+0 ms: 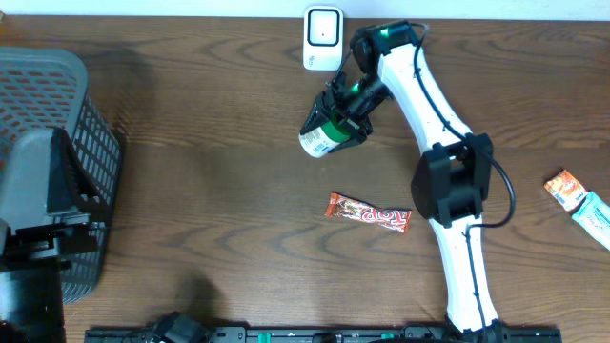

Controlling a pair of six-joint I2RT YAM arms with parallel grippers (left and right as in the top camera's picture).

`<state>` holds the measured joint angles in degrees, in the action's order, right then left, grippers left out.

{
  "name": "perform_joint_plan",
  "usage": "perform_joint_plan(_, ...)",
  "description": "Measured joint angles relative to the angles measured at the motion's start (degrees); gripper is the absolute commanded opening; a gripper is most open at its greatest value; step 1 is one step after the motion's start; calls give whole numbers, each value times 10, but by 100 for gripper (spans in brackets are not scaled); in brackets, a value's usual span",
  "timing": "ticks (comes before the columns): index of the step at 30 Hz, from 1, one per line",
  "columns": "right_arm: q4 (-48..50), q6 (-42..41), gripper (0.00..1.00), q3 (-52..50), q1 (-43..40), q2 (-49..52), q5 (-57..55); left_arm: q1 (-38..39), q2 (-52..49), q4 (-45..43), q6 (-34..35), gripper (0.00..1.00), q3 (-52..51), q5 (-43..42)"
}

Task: Scan the item barcode
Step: 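Lift the jar with the right gripper and hold it under the scanner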

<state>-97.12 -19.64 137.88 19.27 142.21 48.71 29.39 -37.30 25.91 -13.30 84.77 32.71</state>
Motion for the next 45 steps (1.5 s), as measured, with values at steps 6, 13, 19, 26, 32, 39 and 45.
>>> perform_joint_plan(6, 97, -12, 56, 0, 3, -118, -85, 0, 0, 0, 0, 86, 0, 0)
perform_joint_plan(13, 297, -48, 56, 12, 18, -238, -372, 0, 0, 0, 0, 85, 0, 0)
perform_joint_plan(19, 447, -35, 52, 13, 36, -219, -528, 0, 0, -1, 0, 86, 0, 0)
perform_joint_plan(26, 593, 2, 54, 10, 36, -110, -586, 0, 0, 0, 0, 86, 0, 0)
perform_joint_plan(32, 724, 13, 59, 7, 37, -15, -593, 0, 0, -2, 0, 86, 0, 0)
perform_joint_plan(39, 823, 20, 58, 3, 37, 54, -596, 0, 0, -2, 0, 85, 0, 0)
perform_joint_plan(45, 882, 32, 63, 3, 43, 84, -619, 0, 0, -2, 0, 86, 0, 0)
